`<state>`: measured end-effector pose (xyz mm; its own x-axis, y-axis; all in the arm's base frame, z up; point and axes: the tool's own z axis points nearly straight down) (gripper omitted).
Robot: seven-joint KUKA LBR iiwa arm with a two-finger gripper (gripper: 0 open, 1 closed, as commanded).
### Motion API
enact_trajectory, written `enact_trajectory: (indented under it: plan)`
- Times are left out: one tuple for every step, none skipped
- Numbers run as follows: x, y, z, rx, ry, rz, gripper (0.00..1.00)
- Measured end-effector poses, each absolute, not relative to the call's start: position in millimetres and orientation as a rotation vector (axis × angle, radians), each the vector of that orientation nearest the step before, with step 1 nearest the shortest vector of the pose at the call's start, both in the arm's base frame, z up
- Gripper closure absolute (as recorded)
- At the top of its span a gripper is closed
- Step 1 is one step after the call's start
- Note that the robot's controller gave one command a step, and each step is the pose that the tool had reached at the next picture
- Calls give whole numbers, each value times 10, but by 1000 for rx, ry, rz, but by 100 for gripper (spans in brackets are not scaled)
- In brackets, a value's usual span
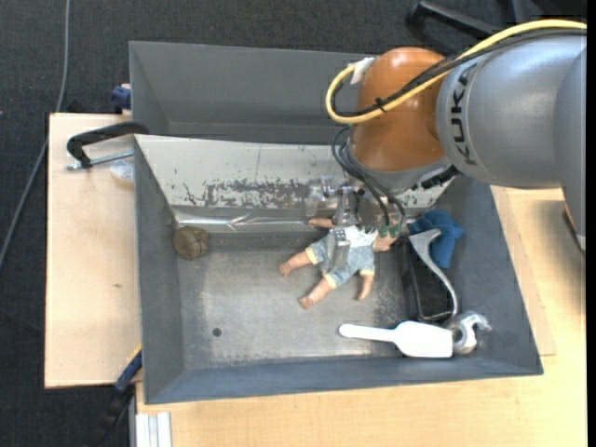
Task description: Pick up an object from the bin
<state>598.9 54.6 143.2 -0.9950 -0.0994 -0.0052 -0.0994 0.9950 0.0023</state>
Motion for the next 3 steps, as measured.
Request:
enact_trajectory:
  plan:
    - [6006,452,1004,4,3138,4,0]
    - [5968,436,869,123,3137,7,0]
    - [5815,317,1160,-77,3140,4,0]
